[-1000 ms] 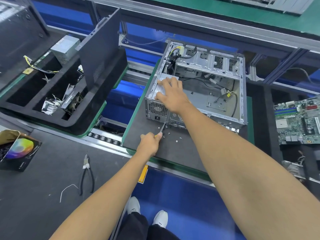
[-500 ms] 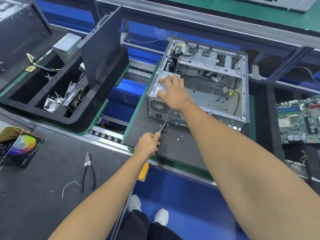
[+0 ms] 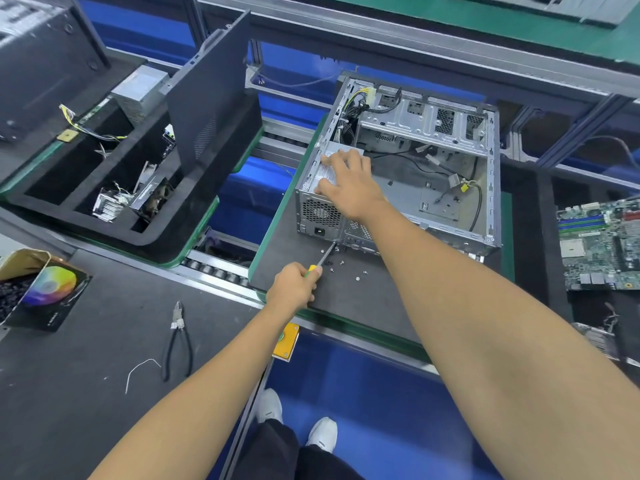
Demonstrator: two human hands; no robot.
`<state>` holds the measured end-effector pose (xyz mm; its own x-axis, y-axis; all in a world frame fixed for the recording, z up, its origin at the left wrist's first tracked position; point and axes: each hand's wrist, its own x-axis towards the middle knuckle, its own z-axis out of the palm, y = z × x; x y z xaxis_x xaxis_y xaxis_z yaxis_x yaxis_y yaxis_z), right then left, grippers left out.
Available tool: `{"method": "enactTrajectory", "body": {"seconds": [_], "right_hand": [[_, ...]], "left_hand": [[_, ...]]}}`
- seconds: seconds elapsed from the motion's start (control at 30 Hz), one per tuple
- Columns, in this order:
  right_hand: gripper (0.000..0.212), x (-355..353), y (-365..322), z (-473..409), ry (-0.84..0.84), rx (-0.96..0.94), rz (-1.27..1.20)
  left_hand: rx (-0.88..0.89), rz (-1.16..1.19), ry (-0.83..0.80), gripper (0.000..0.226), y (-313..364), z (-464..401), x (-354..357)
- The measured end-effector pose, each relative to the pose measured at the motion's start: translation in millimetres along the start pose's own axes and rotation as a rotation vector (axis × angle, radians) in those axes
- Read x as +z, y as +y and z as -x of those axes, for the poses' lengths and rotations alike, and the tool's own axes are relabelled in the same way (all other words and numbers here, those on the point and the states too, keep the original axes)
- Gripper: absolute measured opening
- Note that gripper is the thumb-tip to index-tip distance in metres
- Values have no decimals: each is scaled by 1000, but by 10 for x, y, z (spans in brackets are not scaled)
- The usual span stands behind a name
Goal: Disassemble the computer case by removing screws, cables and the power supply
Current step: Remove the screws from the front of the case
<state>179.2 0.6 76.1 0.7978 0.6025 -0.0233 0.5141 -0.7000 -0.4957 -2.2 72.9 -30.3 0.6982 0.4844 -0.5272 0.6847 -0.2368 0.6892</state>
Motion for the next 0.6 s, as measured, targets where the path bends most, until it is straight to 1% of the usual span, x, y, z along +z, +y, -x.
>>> {"method": "enactTrajectory", "body": {"seconds": [0.1,0.2,0.27,0.37,0.47,0.6], "right_hand": [[55,4,-1,2,-2,0,-3],[55,0,-3,2,-3,1,7],[56,0,-7,3,-5,-3,8],[56,3,1,4,-4,-7,-1],[56,11,6,0,-3,-7,-4],[55,15,2,3,-1,-1,-5]], "left_hand": [[22,-48,-4,45,30,-12,-13],[65,-47,2,40,53,-2,-13],[55,-50,19,51,44,18,-38],[12,-47,46,45,33,-7,-82],[9,-87,5,40,56,0,-98],[22,-44,-57,46,76,39,-60]]}}
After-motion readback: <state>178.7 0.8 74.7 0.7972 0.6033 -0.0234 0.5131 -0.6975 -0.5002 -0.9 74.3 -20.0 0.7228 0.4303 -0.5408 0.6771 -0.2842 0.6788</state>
